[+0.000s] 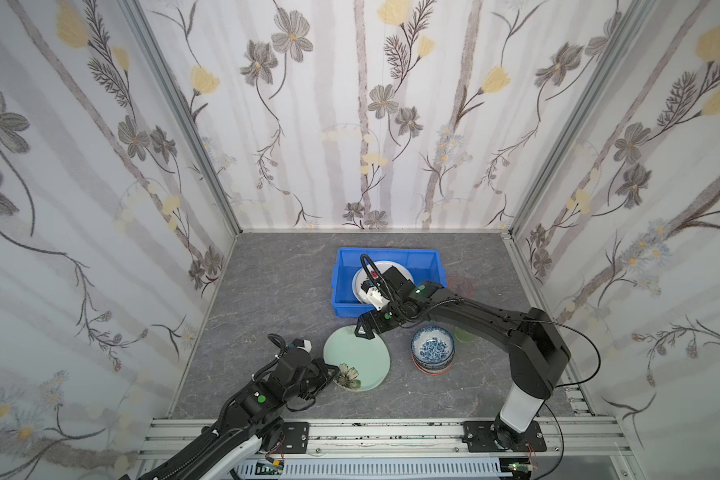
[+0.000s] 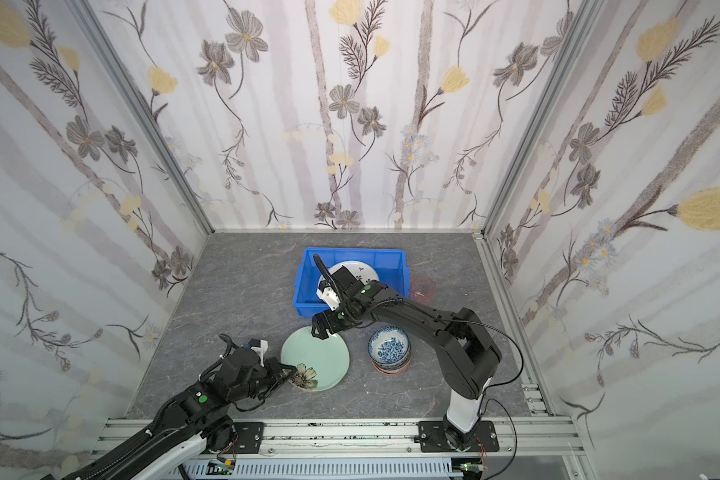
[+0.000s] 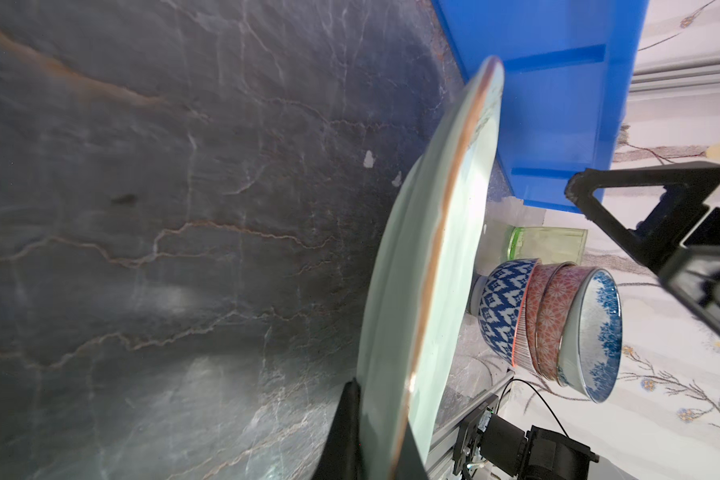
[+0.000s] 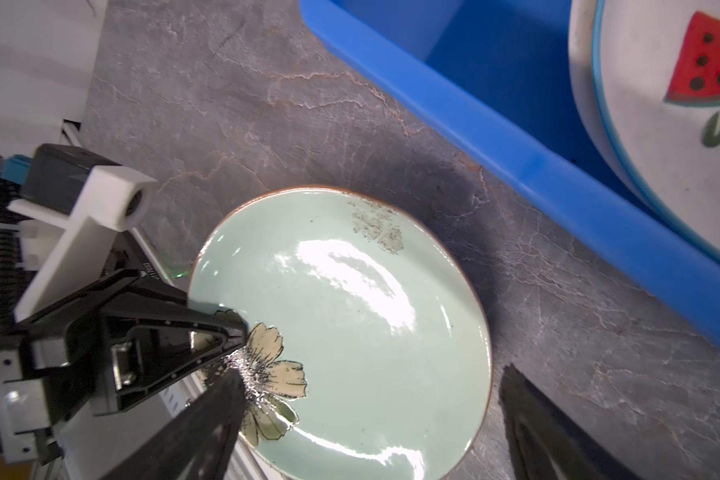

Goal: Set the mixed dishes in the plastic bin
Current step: 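Tilt the green plate upright with the right gripper toward the left gripper, then grip the green plate's rim with the left gripper while the right gripper holds it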

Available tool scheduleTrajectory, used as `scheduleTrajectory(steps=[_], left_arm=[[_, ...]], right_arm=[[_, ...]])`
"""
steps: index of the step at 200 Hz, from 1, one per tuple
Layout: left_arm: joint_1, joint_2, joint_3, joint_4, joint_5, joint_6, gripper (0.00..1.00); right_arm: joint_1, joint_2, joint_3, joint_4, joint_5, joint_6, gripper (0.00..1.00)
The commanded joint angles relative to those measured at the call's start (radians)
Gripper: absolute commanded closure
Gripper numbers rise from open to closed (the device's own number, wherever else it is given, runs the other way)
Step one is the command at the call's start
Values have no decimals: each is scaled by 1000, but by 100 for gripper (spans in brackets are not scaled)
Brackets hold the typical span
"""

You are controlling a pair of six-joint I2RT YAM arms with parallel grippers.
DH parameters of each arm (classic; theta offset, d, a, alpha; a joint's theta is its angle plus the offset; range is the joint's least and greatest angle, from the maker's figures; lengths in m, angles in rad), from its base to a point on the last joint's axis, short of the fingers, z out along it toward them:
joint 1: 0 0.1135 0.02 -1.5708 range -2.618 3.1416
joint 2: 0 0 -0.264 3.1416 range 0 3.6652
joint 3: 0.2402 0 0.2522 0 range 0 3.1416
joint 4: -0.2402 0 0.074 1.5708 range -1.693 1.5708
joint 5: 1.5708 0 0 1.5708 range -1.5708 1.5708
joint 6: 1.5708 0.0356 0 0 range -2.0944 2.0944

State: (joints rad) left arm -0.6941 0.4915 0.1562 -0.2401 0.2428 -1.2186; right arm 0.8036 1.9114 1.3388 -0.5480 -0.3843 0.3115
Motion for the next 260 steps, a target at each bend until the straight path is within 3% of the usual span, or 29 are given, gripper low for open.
scheduleTrajectory(steps=[1,41,102,161,187,260], left_arm=[[1,-19,26,99,3,11,100],[2,-56,48,99,-7,5,100],[20,-88,110,107,7,63,100],[85,-33,176,223,109,123,100],[107,41,202,315,167,134,100],[115,164,194,520,224,105,100]], right_arm=[[-25,-34,10,-1,-16,-31,0],[-49,-94,15,8,-42,-32,0],[-159,-197,-22,49,-208,-37,0],[-290,-279,-125,72,-410,-45,1],[-315,-289,-171,78,-478,-59,12],[-351,-295,-219,119,-576,-65,32]])
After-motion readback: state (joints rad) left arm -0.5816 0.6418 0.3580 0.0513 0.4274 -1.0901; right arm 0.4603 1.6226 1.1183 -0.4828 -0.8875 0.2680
